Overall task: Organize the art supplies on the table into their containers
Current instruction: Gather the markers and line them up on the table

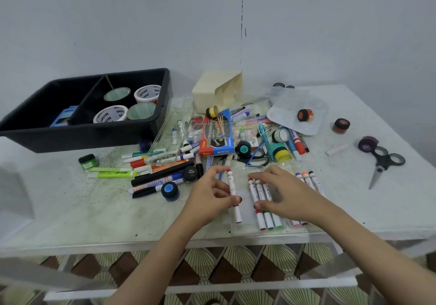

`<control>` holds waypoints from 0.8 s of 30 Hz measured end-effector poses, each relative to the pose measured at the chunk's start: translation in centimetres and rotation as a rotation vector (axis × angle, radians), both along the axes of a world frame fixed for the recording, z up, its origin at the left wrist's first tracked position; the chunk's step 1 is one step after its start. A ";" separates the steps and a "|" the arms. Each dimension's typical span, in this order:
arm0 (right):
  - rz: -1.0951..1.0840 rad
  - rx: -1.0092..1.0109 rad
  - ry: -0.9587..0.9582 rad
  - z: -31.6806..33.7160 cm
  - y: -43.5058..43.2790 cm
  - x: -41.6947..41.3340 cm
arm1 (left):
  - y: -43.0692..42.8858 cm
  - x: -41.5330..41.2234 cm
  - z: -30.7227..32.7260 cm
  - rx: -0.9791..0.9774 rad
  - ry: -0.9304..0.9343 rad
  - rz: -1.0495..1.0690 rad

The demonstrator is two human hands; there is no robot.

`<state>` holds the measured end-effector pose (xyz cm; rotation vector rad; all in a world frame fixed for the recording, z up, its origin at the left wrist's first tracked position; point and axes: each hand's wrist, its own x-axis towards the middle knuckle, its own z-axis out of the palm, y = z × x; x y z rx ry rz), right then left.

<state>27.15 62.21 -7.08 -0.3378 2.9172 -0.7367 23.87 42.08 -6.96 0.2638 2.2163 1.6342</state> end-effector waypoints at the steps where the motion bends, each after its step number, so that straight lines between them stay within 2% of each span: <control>1: 0.016 -0.002 -0.008 0.0 0.1 0.0 | 0.0 0.0 0.0 -0.001 0.001 0.000; 14: 0.067 0.126 -0.127 0.7 -0.1 -0.2 | 0.0 0.0 -0.1 -0.015 0.004 0.007; 21: 0.076 0.295 -0.062 0.8 -0.4 0.1 | 0.4 -0.1 0.0 -0.041 0.024 0.005; 24: 0.064 0.226 -0.085 0.6 0.1 0.1 | 0.7 0.0 0.2 -0.034 0.015 0.006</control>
